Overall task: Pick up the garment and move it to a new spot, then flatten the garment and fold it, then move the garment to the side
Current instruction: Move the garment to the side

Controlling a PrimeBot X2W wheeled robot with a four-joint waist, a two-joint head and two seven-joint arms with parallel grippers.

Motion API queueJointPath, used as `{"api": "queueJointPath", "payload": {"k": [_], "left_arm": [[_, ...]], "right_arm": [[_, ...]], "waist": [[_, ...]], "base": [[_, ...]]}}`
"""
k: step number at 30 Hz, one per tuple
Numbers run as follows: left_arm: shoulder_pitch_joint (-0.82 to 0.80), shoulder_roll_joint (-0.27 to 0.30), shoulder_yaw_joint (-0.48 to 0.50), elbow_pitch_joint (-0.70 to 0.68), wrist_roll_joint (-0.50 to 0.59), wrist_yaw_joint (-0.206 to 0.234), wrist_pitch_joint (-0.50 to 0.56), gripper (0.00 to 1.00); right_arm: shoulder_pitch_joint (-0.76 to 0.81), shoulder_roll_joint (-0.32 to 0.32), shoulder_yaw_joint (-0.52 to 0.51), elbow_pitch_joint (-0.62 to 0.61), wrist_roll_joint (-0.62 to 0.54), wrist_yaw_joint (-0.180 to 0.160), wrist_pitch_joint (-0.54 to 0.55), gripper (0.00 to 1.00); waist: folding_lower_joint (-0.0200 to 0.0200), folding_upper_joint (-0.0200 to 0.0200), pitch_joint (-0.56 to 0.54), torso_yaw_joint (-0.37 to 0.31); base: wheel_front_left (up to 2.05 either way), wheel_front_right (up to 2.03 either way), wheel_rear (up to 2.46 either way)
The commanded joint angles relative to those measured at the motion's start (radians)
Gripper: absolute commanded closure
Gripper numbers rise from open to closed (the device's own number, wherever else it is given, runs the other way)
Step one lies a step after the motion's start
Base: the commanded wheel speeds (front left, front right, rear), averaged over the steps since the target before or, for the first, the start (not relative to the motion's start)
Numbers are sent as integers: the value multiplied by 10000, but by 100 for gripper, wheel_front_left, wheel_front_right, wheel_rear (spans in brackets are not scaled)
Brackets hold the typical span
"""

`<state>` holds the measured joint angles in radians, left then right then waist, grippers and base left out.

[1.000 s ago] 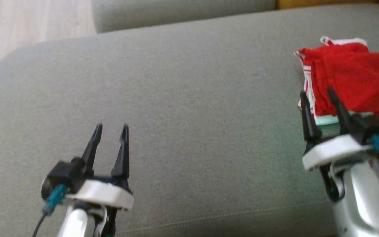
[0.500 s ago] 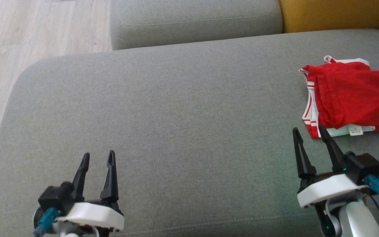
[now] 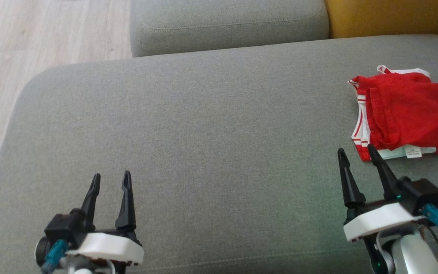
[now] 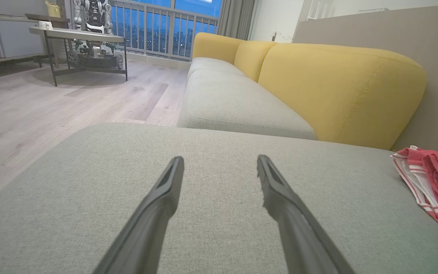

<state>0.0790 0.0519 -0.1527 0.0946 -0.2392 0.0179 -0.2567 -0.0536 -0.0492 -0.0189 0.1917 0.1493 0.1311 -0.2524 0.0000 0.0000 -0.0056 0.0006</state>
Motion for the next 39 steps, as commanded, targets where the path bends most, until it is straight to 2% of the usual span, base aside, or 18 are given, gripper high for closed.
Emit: {"api": "queueJointPath", "payload": {"k": [1,6,12,21,29,39], "left_arm": [[-245,-16,270,-416,51,79,-51,0],[-314,-16,230,-626,562,365,-51,0],[-350,-16,288,-1040,482,593,-51,0],[-234,-16,250,-724,-186,31,-51,0],[-175,-16,299,-642,-568,-298,-51,0],[-139,-16,338,-487,-1056,-360,-51,0]], "right_arm": [[-223,-11,262,-368,2,-4,-93,0],[-244,-11,285,-384,28,-4,-93,0],[-275,-11,271,-358,4,-4,-93,0],[-261,-11,310,-298,11,-4,-93,0],[-243,-11,339,-311,-4,-4,-93,0],[-240,-11,369,-329,-33,-4,-93,0]], "waist": [[0,0,-2,5],[0,0,30,14],[0,0,93,6],[0,0,88,-7],[0,0,83,-2],[0,0,105,-9]], "base": [[0,0,0],[0,0,0],[0,0,0],[0,0,0],[0,0,0],[0,0,0]]}}
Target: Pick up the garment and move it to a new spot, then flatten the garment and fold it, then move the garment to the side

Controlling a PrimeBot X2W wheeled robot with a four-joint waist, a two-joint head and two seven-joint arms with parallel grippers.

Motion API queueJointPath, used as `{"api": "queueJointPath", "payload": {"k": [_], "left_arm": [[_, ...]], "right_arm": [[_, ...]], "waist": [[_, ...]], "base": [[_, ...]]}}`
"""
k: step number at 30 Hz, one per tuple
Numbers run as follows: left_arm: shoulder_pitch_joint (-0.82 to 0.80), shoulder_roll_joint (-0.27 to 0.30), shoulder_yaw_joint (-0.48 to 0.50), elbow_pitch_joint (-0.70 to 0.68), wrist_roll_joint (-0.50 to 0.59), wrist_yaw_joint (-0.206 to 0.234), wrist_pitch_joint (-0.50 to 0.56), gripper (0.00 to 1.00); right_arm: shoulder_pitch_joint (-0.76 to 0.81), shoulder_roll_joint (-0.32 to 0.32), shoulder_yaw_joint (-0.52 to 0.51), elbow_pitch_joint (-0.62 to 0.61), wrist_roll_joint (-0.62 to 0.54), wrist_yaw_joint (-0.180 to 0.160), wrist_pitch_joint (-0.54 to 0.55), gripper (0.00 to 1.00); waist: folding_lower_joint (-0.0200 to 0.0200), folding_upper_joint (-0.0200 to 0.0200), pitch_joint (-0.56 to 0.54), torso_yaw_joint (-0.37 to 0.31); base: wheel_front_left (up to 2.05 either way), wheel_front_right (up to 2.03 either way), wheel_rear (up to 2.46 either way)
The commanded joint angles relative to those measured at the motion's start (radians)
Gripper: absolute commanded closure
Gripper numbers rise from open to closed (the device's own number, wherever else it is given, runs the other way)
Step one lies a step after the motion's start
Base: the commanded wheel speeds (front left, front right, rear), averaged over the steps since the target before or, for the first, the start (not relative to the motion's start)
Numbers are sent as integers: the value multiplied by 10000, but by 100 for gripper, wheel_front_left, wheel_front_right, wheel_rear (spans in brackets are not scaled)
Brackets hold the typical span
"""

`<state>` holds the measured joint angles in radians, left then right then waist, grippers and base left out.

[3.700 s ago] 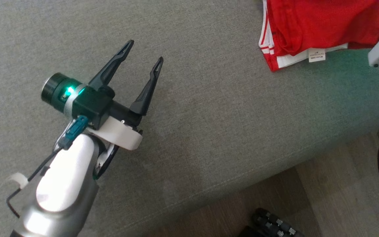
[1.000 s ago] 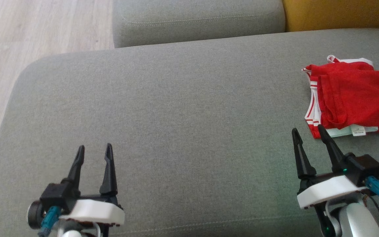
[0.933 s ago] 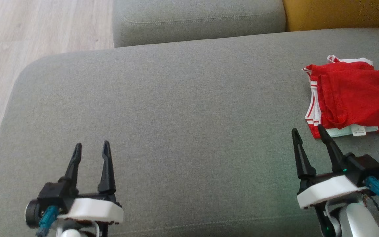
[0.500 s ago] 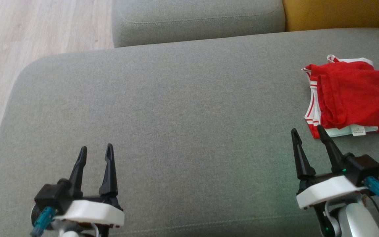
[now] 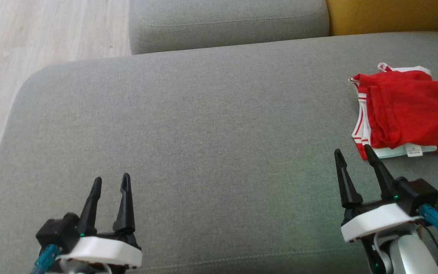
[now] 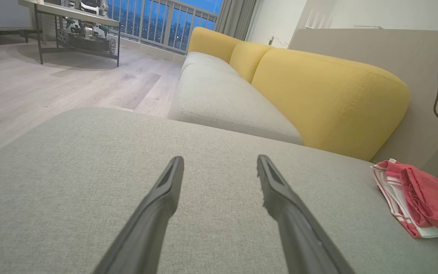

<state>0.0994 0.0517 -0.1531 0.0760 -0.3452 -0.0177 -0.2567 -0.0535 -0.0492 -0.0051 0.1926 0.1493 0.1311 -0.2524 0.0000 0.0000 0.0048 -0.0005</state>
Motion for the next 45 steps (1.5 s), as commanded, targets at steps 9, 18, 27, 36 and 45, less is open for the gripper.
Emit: {"api": "queueJointPath", "payload": {"k": [9,18,27,36,45], "left_arm": [[-372,-14,424,-287,-247,-16,-51,0],[152,8,84,746,-749,-32,110,100],[-19,52,217,834,-1689,-115,332,100],[-171,85,340,914,-2513,-190,533,100],[-337,115,489,982,-3436,-273,765,100]], "right_arm": [[-250,-11,185,-331,-29,-4,-93,0],[238,13,5,724,504,0,152,100],[185,11,-76,704,1555,0,413,100],[134,9,-148,690,2485,-1,644,100],[76,8,-230,675,3536,-1,906,100]], "waist": [[0,0,23,14],[0,0,25,14],[0,0,22,14],[0,0,19,13],[0,0,16,13]], "base": [[0,0,0],[0,0,0],[0,0,0],[0,0,0],[0,0,0]]}}
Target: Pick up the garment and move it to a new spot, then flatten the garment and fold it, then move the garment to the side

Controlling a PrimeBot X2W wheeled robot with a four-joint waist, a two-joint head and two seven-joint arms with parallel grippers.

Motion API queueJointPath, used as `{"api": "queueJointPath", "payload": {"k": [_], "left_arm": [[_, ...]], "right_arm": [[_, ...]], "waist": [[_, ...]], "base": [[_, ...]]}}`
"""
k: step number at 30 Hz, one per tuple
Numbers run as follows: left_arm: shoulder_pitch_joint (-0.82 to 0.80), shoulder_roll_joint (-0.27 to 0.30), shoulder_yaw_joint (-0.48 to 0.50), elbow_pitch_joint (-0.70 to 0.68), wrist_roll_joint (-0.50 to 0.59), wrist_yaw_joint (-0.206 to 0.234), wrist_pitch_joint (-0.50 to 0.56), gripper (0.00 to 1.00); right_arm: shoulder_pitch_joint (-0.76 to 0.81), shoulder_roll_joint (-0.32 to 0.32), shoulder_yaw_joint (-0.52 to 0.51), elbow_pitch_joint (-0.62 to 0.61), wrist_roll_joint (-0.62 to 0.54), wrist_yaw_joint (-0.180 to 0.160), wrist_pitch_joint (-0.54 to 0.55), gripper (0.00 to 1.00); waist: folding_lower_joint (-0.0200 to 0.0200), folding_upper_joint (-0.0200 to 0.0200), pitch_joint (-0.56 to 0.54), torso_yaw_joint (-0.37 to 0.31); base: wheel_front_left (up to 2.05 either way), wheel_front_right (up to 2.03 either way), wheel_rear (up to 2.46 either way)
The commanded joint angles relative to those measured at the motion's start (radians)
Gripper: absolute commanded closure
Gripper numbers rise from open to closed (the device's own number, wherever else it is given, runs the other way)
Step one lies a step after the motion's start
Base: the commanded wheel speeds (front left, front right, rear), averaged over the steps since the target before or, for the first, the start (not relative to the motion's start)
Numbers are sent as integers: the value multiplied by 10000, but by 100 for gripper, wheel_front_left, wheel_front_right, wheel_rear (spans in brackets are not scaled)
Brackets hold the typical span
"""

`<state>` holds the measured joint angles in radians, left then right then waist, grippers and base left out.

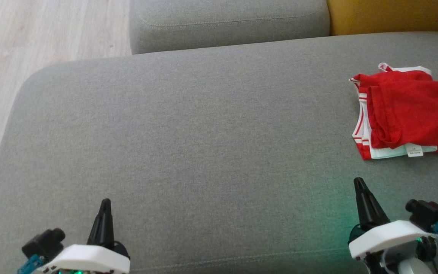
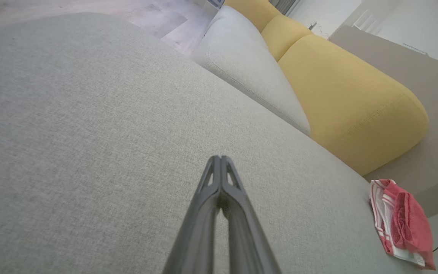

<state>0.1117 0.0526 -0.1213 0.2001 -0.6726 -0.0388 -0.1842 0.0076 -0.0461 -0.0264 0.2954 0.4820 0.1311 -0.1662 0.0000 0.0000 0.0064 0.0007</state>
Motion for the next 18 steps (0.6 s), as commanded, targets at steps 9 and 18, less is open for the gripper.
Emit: {"api": "queueJointPath", "payload": {"k": [9,18], "left_arm": [[-619,128,330,-201,-1077,-144,279,100],[-779,145,495,-138,-1982,-225,524,100]], "right_arm": [[-595,-25,-99,-368,1259,-1,304,100],[-653,-26,-180,-383,2306,-1,565,100]], "waist": [[0,0,-3,0],[0,0,-6,-1]], "base": [[0,0,0],[0,0,0]]}}
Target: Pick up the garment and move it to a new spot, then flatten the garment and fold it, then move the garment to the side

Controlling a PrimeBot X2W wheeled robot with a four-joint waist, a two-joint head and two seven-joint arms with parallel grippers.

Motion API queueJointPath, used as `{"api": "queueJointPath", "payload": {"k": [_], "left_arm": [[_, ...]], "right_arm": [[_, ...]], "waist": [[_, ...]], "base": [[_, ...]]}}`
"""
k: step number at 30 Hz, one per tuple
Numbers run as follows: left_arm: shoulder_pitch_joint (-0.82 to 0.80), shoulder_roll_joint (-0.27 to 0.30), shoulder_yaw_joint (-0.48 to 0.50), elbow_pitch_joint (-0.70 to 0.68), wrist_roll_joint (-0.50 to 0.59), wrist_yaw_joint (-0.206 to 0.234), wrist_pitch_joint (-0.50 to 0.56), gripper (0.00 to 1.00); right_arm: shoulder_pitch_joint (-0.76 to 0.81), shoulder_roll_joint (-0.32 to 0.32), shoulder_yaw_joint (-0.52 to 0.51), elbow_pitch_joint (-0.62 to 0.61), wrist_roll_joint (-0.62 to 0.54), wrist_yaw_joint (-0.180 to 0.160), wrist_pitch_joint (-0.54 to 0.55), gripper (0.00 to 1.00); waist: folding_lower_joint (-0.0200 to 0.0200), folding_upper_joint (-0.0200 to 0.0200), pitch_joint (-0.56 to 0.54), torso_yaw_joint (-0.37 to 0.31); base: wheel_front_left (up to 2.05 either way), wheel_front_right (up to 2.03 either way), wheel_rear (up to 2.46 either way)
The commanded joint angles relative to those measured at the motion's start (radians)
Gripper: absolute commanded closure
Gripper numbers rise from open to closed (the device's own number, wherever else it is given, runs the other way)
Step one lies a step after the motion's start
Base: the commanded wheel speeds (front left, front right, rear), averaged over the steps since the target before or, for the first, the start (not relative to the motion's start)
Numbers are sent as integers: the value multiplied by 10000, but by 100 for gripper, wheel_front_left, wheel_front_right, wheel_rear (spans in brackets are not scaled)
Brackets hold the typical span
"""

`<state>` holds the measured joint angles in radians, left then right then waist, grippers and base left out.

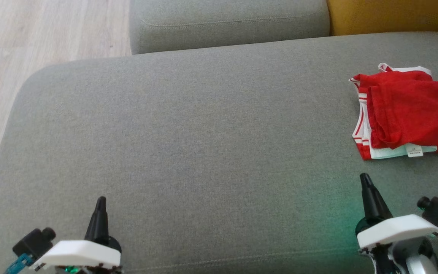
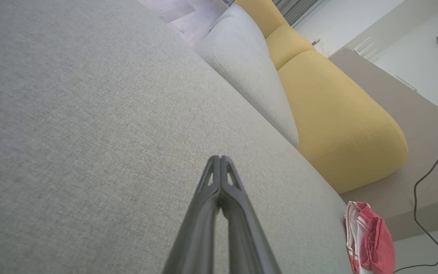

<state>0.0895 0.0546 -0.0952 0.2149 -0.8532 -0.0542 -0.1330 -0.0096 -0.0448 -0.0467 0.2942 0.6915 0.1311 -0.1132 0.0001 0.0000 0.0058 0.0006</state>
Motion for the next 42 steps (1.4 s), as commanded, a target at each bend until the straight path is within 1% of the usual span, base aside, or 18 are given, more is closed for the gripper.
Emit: {"api": "queueJointPath", "payload": {"k": [1,42], "left_arm": [[-574,127,253,-279,-276,-80,40,100],[-1299,152,1063,21,-4249,-442,1190,100]], "right_arm": [[-487,-40,14,-373,327,-1,65,100],[-749,-48,-347,-437,4993,-3,1225,100]], "waist": [[0,0,0,0],[-1,0,-14,-3]], "base": [[0,0,0],[0,0,0]]}}
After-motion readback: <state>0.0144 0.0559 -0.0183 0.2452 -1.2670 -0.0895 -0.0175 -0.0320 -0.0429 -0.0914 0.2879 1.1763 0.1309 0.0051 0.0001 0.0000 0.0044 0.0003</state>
